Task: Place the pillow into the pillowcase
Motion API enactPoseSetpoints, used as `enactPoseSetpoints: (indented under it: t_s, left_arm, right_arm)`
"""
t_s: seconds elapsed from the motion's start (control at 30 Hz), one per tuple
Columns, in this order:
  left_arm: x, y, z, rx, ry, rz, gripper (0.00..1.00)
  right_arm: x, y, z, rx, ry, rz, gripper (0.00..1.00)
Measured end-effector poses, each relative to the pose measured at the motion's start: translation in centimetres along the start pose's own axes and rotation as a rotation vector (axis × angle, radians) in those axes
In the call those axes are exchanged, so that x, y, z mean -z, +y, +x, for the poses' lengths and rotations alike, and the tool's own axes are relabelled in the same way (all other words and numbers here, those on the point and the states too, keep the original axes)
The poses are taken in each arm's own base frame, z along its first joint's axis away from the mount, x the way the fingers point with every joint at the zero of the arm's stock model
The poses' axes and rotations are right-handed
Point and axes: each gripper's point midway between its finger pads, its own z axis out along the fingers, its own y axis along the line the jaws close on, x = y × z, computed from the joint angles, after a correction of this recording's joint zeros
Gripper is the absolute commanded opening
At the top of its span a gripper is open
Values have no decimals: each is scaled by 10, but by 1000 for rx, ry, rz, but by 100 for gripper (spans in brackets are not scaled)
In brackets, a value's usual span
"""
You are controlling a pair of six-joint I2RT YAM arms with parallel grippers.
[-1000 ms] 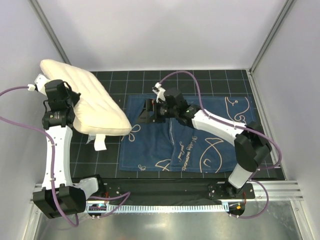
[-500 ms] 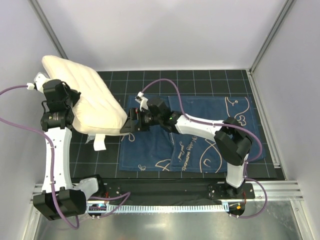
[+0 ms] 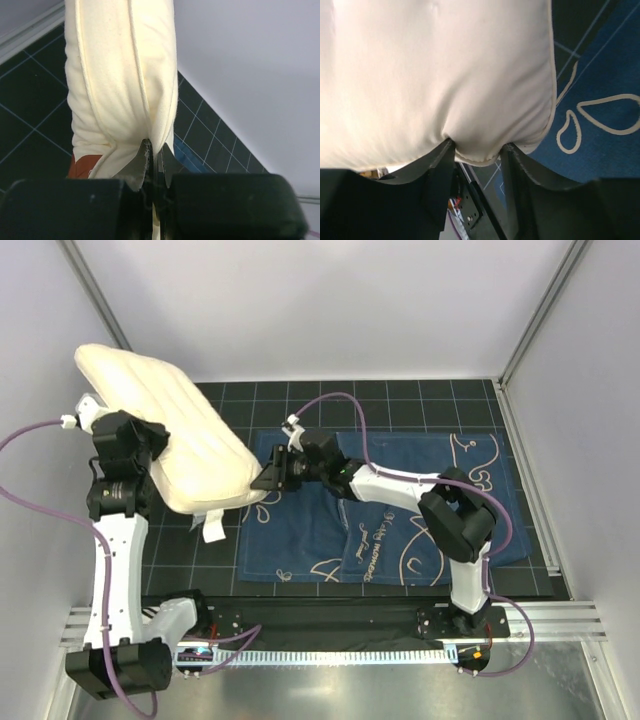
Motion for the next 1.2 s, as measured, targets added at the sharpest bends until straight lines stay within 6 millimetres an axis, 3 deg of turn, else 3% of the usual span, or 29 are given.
enactPoseSetpoints:
  t_s: [0.07, 0.1, 0.2, 0.37, 0.5, 0.6, 0.67, 0.7, 0.73, 0.77, 0.8, 0.83, 0.9, 1.03, 1.13, 1.2]
  left_arm:
    - [5, -2, 11, 3, 6, 30, 0]
    - [8, -3, 18, 0, 11, 46, 0]
    - [15, -4, 42, -7, 30, 95, 0]
    - [30, 0, 106, -52, 104, 159, 0]
    - [54, 4, 175, -163, 196, 220, 0]
    - [77, 4, 231, -321, 298, 279, 1]
    - [87, 1, 260, -424, 344, 306, 13]
    - [92, 0, 274, -484, 363, 315, 28]
    - [95, 2, 285, -534, 377, 318, 32]
    - [103, 3, 305, -620, 414, 330, 52]
    - [105, 3, 308, -648, 416, 333, 60]
    - [105, 2, 305, -664, 407, 318, 75]
    - [103, -13, 285, -656, 352, 301, 92]
    - [109, -53, 231, -553, 249, 306, 100]
    - [104, -57, 206, -508, 228, 284, 100]
    - [95, -51, 202, -499, 248, 258, 100]
  right_arm:
    - [4, -8, -12, -13, -22, 16, 36]
    - [6, -13, -21, -20, -38, 26, 26]
    - [15, -26, -46, -30, -87, 53, 8]
    - [37, -64, -89, -51, -178, 131, 4]
    - [56, -92, -114, -60, -233, 201, 4]
    - [66, -102, -126, -53, -267, 227, 4]
    - [72, -103, -133, -44, -285, 233, 4]
    - [74, -102, -135, -39, -290, 234, 4]
    - [76, -102, -136, -33, -295, 235, 4]
    - [79, -100, -140, -20, -303, 234, 4]
    - [80, -100, -140, -17, -304, 233, 4]
    - [81, -99, -139, -10, -299, 233, 4]
    - [82, -99, -133, -7, -279, 236, 4]
    - [89, -103, -104, -5, -233, 266, 4]
    - [94, -100, -84, 7, -208, 287, 4]
    - [95, -93, -73, 25, -192, 293, 4]
